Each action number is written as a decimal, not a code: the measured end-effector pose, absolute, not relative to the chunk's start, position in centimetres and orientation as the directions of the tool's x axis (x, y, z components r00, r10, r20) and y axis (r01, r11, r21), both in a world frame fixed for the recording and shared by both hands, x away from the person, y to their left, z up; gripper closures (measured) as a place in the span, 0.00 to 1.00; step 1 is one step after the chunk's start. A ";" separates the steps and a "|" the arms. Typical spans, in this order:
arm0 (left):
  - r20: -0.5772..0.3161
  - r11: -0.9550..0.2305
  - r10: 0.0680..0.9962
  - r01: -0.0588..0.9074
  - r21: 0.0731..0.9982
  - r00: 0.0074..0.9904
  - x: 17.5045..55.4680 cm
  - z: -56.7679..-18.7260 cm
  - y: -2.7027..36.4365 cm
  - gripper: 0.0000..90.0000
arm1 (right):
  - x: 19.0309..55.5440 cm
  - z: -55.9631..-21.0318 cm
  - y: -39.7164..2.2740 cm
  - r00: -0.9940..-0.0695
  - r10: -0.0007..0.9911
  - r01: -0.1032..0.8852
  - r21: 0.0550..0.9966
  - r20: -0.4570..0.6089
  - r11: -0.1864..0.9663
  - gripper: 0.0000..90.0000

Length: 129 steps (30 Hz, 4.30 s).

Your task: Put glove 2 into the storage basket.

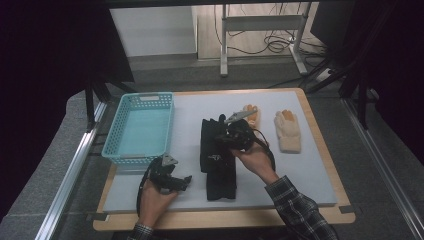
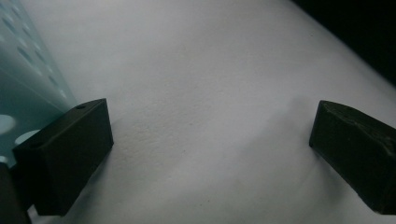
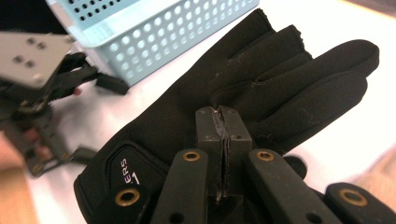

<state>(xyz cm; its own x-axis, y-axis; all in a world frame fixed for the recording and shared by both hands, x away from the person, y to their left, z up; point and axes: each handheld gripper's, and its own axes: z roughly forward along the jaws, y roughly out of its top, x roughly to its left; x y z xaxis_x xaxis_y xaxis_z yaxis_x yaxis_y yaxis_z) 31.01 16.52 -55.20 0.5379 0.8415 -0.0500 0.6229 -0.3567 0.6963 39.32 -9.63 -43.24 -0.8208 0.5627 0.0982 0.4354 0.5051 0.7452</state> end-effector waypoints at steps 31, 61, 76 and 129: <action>-0.052 -0.355 0.842 0.625 0.696 0.536 31.0 -55.2 16.5 0.00 | 35.0 -50.3 -11.2 -0.798 0.597 0.488 0.667 0.080 0.563 0.84; -0.043 -0.315 0.881 0.651 0.691 0.472 29.3 -55.2 20.1 0.02 | 32.3 -52.9 -16.3 -0.849 0.522 0.421 0.701 0.081 0.576 0.98; -0.042 -0.330 0.872 0.648 0.686 0.488 29.5 -55.3 20.6 0.00 | 32.1 -53.3 -10.7 -0.890 0.448 0.373 0.708 0.090 0.600 0.98; -0.060 -0.317 0.872 0.653 0.688 0.486 29.6 -55.4 20.7 0.00 | 35.0 -52.7 -24.7 -0.620 0.781 0.506 0.721 -0.077 0.473 0.21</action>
<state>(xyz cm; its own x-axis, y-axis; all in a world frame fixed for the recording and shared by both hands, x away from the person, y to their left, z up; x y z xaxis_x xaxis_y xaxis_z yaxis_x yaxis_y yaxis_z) 29.57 20.68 -55.42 0.4856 0.8722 -0.0597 0.6531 -0.3165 0.6879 35.03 -24.73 -52.74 -0.6199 0.7809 -0.0774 0.5060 0.4732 0.7212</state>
